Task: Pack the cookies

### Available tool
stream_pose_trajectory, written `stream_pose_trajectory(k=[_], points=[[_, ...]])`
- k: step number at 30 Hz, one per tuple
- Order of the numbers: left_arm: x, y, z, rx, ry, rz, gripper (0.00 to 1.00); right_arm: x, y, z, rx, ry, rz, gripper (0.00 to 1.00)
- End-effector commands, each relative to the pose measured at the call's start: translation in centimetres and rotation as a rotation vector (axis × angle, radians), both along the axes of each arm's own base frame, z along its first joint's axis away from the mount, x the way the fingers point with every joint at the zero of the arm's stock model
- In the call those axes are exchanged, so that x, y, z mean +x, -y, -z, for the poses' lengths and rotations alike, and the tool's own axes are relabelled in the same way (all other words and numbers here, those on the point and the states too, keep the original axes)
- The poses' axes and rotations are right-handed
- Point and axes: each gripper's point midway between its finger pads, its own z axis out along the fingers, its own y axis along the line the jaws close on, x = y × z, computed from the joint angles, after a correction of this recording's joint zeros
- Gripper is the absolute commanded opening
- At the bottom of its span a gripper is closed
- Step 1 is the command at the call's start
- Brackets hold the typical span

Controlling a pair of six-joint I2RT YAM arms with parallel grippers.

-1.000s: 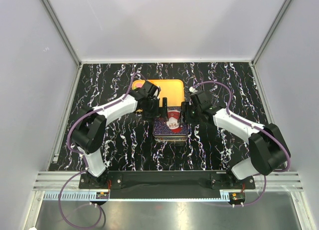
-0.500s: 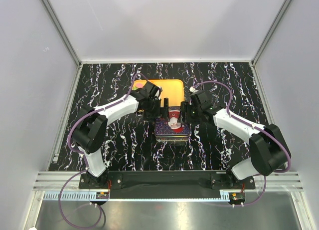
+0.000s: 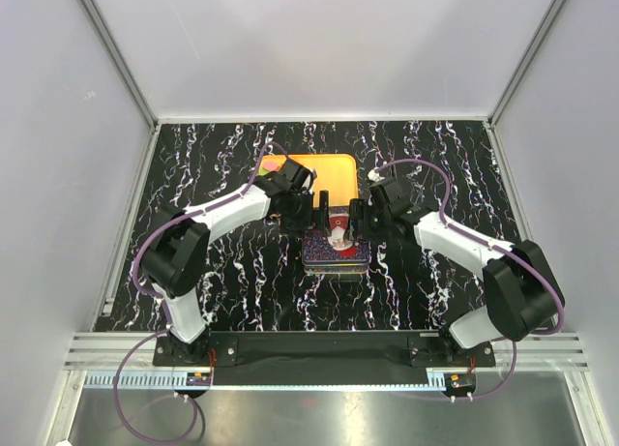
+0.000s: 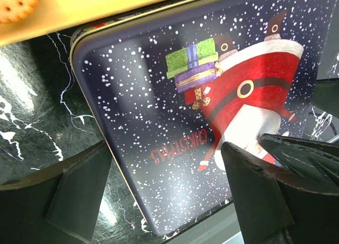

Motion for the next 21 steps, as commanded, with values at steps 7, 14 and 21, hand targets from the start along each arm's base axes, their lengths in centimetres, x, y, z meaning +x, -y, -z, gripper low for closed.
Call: stream_pose_trajectory(k=[7, 14, 21], points=[[0.7, 1.7, -1.2, -0.053, 0.038, 0.025, 0.89, 0.2, 0.1, -0.4, 0.016, 0.035, 0.012, 0.81], [0.3, 2.1, -0.9, -0.053, 0.033, 0.035, 0.89, -0.4, -0.1, 0.3, 0.040, 0.013, 0.006, 0.79], [0.1, 2.3, -0.8, -0.046, 0.030, 0.040, 0.91, -0.4, -0.9, 0.3, 0.085, 0.012, -0.009, 0.77]])
